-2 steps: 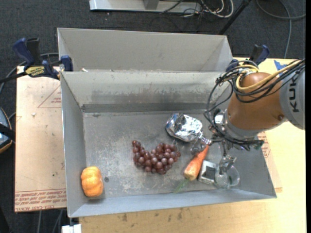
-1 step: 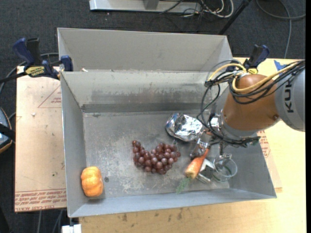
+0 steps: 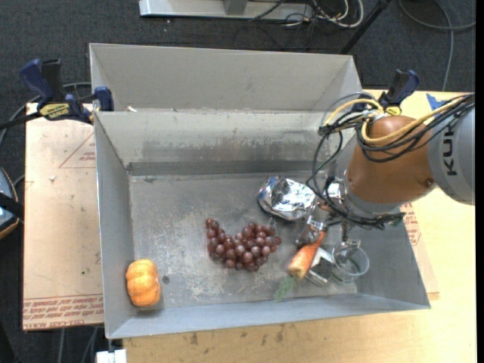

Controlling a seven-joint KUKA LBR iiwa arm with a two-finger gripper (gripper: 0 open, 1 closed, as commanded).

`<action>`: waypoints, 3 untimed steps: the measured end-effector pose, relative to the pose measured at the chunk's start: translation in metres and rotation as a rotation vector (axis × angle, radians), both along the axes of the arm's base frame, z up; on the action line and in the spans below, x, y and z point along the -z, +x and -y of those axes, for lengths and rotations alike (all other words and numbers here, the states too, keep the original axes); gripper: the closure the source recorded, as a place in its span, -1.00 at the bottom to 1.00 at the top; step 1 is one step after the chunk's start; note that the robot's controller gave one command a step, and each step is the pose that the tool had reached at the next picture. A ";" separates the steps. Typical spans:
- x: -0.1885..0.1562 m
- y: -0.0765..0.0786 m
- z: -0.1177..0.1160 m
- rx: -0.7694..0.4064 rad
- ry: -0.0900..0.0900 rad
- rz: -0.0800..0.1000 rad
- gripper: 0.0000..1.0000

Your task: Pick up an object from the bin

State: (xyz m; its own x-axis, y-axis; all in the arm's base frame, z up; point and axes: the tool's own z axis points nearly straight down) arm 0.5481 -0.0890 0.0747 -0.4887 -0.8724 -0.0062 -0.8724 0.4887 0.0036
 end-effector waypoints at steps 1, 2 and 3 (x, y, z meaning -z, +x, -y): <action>-0.003 -0.001 -0.001 0.000 0.000 -0.002 1.00; -0.016 -0.001 -0.001 0.000 -0.002 0.000 1.00; -0.031 -0.001 0.000 0.001 -0.004 0.002 1.00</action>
Offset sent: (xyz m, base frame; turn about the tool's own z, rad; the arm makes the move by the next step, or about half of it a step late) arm -0.0001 0.0001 0.0883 0.0000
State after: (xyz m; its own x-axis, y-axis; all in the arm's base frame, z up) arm 0.5473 -0.0890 0.1057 -0.4895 -0.8720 -0.0035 -0.8720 0.4895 0.0002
